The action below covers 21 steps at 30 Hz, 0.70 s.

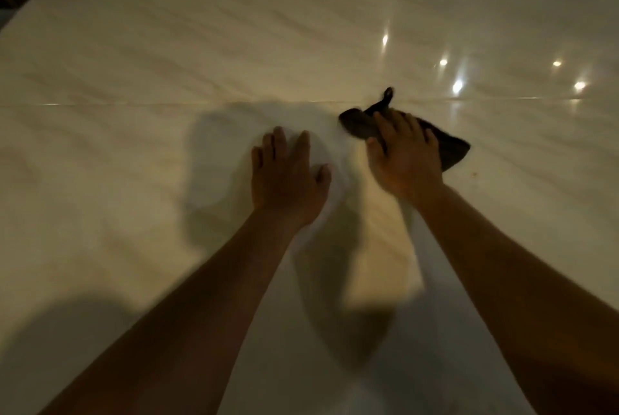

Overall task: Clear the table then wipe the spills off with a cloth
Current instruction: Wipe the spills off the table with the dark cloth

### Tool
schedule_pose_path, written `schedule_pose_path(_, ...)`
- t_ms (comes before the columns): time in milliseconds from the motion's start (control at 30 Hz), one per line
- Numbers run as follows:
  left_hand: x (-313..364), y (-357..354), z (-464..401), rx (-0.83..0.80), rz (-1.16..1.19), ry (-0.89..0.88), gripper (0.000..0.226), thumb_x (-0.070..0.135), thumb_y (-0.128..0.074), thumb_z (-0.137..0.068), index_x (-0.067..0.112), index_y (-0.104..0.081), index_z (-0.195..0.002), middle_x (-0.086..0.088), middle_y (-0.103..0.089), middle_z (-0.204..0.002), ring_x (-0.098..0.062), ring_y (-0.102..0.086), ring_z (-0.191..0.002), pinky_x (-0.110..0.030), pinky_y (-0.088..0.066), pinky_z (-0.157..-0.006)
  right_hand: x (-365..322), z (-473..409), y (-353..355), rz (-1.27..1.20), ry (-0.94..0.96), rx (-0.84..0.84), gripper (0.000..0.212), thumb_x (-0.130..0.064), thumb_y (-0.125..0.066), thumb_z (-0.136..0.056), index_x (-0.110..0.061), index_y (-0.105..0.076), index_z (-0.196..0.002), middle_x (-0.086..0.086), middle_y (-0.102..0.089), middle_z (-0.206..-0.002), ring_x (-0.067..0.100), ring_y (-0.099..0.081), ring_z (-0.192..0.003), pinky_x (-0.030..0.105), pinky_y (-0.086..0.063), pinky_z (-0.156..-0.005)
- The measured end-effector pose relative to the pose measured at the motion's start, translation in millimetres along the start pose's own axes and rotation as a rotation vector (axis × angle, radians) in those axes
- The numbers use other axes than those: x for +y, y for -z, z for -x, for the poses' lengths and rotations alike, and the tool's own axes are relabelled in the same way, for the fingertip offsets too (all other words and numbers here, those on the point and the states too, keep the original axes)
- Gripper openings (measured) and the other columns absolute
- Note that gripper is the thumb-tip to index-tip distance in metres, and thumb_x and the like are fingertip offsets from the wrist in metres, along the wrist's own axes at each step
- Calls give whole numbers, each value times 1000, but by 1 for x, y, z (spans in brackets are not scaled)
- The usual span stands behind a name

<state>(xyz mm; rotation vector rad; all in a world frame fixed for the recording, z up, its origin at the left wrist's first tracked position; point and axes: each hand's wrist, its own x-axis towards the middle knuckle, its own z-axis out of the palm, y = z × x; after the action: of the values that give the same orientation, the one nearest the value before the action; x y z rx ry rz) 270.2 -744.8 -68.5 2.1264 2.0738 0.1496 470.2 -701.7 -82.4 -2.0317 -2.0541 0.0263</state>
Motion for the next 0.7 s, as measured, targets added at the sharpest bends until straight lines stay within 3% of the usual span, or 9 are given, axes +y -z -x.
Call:
schedule_pose_path(167,9,-11,2,100,-49,31,77,56,-14,-92,21,-25,-160,-23,-18,-165,-41,-16,-151,-52,-9,-123,-5,57,6,-45,231,-64,59,-53,-22,-100,-31,-33,-153,1,-32,-160,28,-26,-148,50,-24,-117)
schedule_pose_path(300,13,-9,-1,71,-82,-37,74,51,-14,-95,21,-21,-162,-21,-16,-166,-38,-15,-153,-50,-9,-124,35,-19,3,2,55,41,63,-53,-20,-96,-27,-41,-149,5,-42,-154,30,-37,-141,52,-29,-113)
schedule_pose_path(433,11,-10,-5,85,-85,-80,75,55,-11,-93,26,-24,-161,-18,-18,-166,-36,-17,-152,-50,-11,-125,48,-61,2,-21,-102,-26,59,-48,-25,-100,-25,-31,-153,6,-31,-159,31,-24,-147,55,-18,-118)
schedule_pose_path(633,10,-9,-5,100,-79,-171,74,58,-12,-93,28,-35,-157,-16,-28,-163,-36,-27,-149,-52,-19,-122,33,30,12,-26,167,-53,60,-53,-21,-99,-30,-34,-153,3,-32,-160,29,-27,-148,51,-21,-118)
schedule_pose_path(700,8,-10,-5,104,-87,-175,73,58,-14,-93,28,-36,-156,-16,-29,-163,-36,-28,-148,-51,-20,-122,60,21,14,20,116,5,60,-53,-23,-98,-29,-38,-151,3,-38,-157,29,-33,-144,50,-26,-115)
